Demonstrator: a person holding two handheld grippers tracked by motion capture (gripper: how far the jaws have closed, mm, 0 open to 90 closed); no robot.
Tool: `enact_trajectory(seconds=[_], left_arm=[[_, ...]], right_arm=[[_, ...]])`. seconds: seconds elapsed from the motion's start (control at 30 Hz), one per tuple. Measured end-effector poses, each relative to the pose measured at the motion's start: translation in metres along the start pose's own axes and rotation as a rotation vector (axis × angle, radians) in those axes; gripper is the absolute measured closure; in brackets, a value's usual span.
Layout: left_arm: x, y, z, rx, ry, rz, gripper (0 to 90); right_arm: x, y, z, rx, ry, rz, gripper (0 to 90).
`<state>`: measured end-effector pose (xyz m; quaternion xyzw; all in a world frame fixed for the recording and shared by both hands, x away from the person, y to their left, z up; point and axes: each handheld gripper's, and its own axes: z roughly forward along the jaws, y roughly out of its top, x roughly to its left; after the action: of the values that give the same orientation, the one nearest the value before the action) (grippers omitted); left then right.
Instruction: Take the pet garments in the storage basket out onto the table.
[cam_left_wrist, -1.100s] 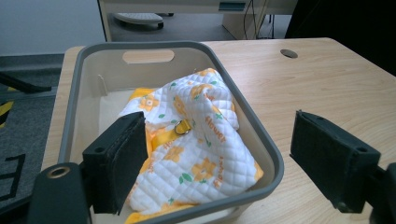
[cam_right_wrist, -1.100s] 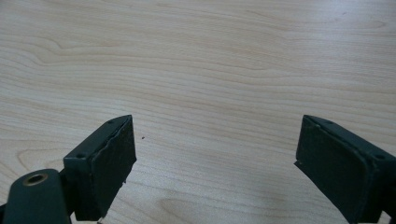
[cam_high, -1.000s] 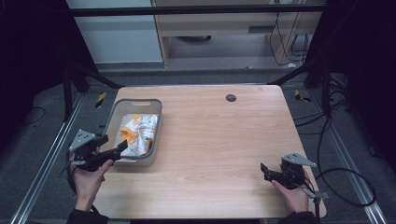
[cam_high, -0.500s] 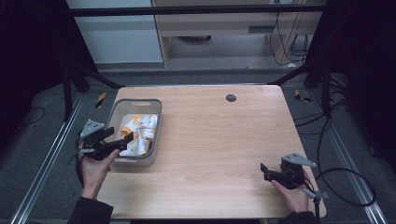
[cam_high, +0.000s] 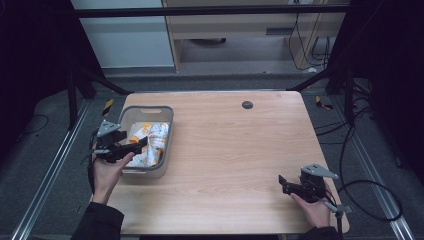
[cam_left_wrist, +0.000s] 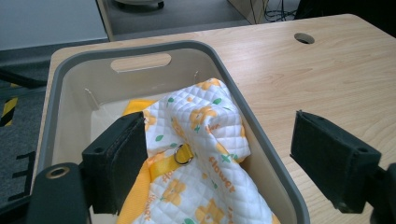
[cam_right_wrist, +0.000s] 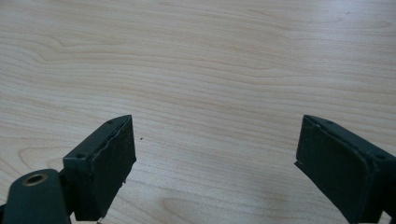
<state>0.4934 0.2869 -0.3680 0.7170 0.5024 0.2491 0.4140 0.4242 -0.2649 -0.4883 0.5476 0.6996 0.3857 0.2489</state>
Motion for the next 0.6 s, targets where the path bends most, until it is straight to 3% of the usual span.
enact_trajectory(seconds=[0.6], left_arm=[[-0.004,0.011,0.027,0.075,0.012,0.014,18.5]], right_arm=[[0.000,0.000,0.001,0.006,0.003,-0.005,11.8]])
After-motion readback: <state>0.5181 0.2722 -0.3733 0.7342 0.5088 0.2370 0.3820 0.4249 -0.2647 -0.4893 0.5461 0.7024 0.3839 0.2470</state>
